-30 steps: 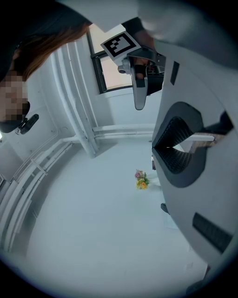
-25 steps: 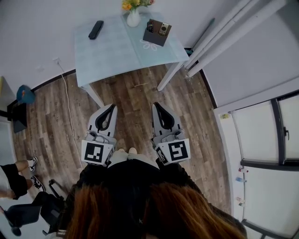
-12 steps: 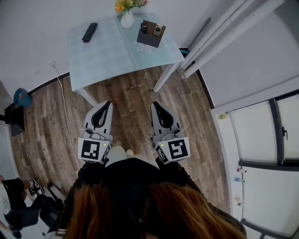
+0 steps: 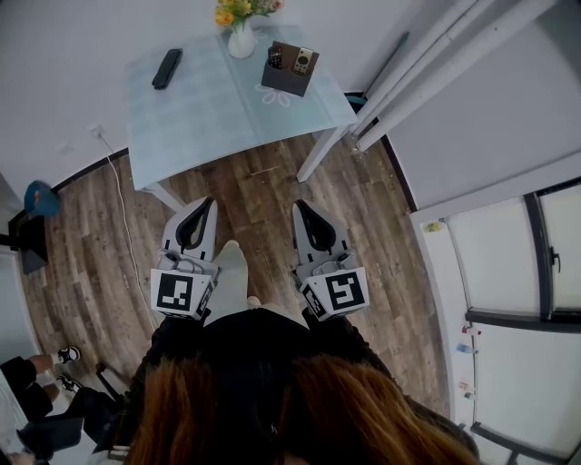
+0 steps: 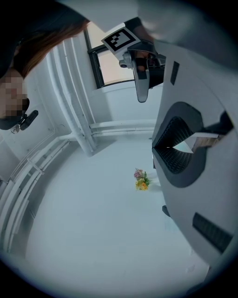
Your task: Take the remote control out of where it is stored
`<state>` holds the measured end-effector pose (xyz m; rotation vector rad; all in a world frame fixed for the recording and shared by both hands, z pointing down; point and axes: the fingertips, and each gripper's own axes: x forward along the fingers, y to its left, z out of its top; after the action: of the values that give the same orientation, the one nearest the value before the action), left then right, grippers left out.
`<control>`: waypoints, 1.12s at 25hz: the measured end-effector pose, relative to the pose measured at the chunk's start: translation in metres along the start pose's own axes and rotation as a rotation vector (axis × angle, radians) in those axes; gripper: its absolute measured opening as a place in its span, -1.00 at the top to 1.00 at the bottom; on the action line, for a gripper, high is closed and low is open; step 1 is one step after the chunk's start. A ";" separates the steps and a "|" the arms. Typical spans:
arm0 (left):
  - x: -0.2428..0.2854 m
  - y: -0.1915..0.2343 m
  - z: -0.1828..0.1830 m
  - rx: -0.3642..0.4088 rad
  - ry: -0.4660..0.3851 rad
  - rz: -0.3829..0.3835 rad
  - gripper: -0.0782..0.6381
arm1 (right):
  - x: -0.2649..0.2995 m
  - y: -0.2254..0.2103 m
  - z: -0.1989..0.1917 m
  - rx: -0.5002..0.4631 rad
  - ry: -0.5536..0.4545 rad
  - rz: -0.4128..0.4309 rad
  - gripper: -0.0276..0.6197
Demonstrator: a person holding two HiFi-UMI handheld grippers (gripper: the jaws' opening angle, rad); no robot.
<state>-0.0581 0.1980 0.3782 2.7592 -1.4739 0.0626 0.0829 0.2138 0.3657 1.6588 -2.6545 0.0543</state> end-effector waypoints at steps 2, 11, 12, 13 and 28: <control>0.013 0.005 -0.002 -0.003 0.005 -0.014 0.77 | 0.010 -0.006 -0.002 0.000 0.007 -0.007 0.87; 0.082 0.036 0.007 0.008 -0.006 -0.117 0.77 | 0.070 -0.033 0.004 0.005 0.006 -0.070 0.87; 0.089 0.042 0.008 0.011 -0.005 -0.125 0.77 | 0.077 -0.036 0.005 0.005 0.006 -0.078 0.87; 0.097 0.047 0.010 0.012 -0.004 -0.133 0.77 | 0.084 -0.039 0.006 0.006 0.006 -0.086 0.87; 0.190 0.113 0.011 -0.004 -0.002 -0.241 0.77 | 0.178 -0.077 0.008 0.005 0.021 -0.198 0.87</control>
<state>-0.0463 -0.0236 0.3745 2.9102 -1.1288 0.0536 0.0741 0.0198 0.3641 1.9010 -2.4625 0.0762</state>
